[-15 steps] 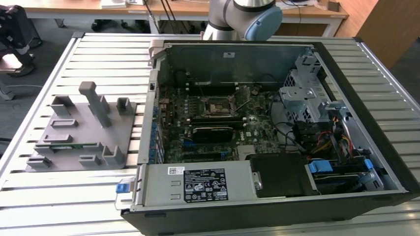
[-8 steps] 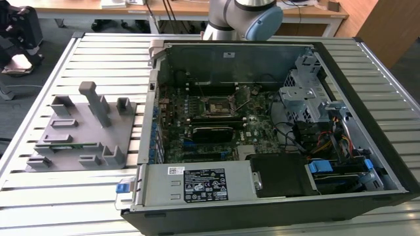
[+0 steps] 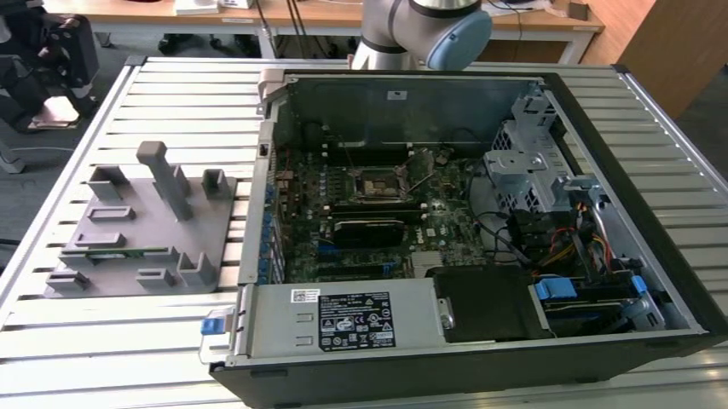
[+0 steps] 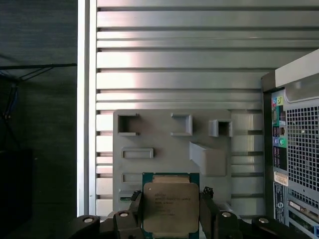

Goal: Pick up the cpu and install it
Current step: 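Pick up the cpu and move it towards the insertion slot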

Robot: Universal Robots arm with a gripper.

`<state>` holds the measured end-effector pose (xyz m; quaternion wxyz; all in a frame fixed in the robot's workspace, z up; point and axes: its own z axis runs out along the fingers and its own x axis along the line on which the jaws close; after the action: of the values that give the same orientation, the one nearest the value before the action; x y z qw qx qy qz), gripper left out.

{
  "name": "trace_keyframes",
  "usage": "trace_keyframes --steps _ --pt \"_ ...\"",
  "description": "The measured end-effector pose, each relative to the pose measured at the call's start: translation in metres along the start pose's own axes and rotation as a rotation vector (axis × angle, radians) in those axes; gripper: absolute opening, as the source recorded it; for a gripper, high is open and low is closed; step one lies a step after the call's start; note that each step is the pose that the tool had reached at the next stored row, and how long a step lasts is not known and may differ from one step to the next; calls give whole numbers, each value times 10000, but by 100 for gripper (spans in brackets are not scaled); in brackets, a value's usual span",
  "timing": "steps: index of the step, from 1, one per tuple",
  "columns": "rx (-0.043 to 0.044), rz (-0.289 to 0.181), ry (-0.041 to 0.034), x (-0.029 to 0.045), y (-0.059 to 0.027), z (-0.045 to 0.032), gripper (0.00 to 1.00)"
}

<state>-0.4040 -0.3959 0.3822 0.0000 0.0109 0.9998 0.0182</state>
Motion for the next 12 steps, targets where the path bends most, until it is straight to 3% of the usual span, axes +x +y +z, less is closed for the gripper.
trace_keyframes --steps 3,12 --pt "0 1 3 -91 2 4 54" --pt "2 2 6 -214 6 -9 54"
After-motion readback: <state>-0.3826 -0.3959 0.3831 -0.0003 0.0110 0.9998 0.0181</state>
